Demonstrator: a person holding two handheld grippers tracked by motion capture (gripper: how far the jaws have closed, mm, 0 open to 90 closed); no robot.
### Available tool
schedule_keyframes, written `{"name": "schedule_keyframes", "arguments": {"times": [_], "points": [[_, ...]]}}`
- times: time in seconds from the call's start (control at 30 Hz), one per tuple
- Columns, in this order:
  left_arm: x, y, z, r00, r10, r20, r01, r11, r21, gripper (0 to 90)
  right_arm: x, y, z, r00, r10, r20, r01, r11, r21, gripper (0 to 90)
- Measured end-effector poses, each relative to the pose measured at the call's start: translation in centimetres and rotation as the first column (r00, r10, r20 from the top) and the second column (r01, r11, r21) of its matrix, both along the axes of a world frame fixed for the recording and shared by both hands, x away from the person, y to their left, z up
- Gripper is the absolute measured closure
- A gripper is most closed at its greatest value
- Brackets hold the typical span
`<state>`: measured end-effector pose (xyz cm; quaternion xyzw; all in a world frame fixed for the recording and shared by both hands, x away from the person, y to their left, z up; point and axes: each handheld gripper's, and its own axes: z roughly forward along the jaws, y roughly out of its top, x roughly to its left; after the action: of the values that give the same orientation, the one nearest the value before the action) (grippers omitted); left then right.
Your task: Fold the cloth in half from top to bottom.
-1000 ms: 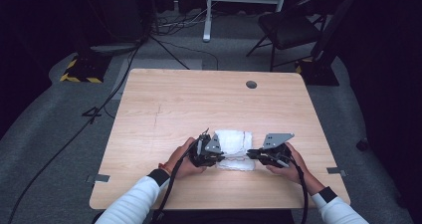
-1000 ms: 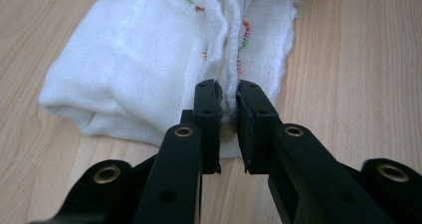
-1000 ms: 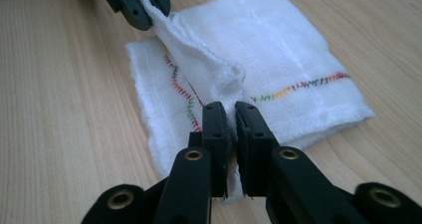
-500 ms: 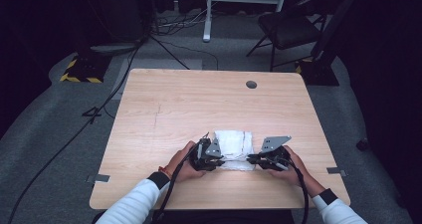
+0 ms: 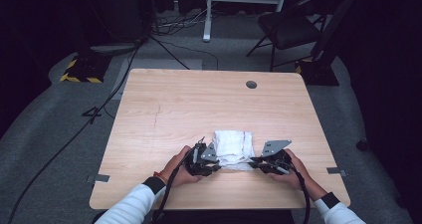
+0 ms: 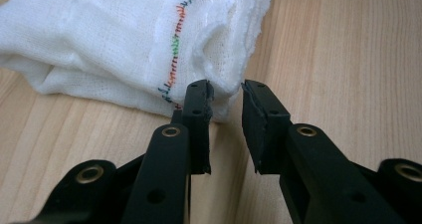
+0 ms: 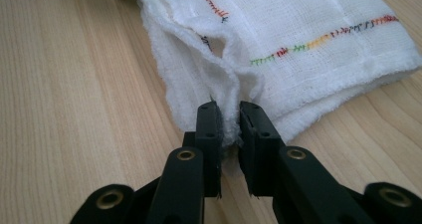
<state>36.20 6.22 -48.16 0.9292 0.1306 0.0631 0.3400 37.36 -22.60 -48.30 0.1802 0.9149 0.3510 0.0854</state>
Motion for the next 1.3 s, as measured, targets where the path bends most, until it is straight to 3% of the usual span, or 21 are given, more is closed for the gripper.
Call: {"name": "schedule_keyframes", "arguments": {"times": [0.37,0.57,0.87,1.1,1.2,1.3], "points": [[-0.2,0.0,-0.1,0.9999,-0.005,-0.011,0.005,1.0000,0.009,72.6,-0.5,-0.6,0.1,0.9998,-0.017,0.006,0.017,1.000,0.002,73.7],[-0.3,0.7,0.2,1.0000,0.005,-0.002,-0.005,0.9999,-0.009,72.7,-0.6,-1.9,0.6,0.9969,-0.076,0.023,0.075,0.997,0.022,65.2],[0.0,1.9,0.9,0.9963,0.086,0.005,-0.085,0.9939,-0.070,64.9,0.0,-3.0,2.3,0.9865,-0.151,0.064,0.145,0.986,0.085,56.6],[1.2,0.8,1.4,0.9827,0.184,0.020,-0.181,0.9784,-0.099,45.1,1.1,-1.3,2.4,0.9822,-0.168,0.085,0.160,0.983,0.088,50.5],[2.0,0.1,1.5,0.9795,0.201,0.016,-0.198,0.9741,-0.109,41.7,1.6,0.0,2.1,0.9836,-0.156,0.090,0.150,0.986,0.076,48.3],[2.4,-0.5,1.2,0.9803,0.197,0.000,-0.196,0.9758,-0.096,37.7,1.8,1.1,1.6,0.9875,-0.133,0.084,0.130,0.991,0.044,45.7]]}}
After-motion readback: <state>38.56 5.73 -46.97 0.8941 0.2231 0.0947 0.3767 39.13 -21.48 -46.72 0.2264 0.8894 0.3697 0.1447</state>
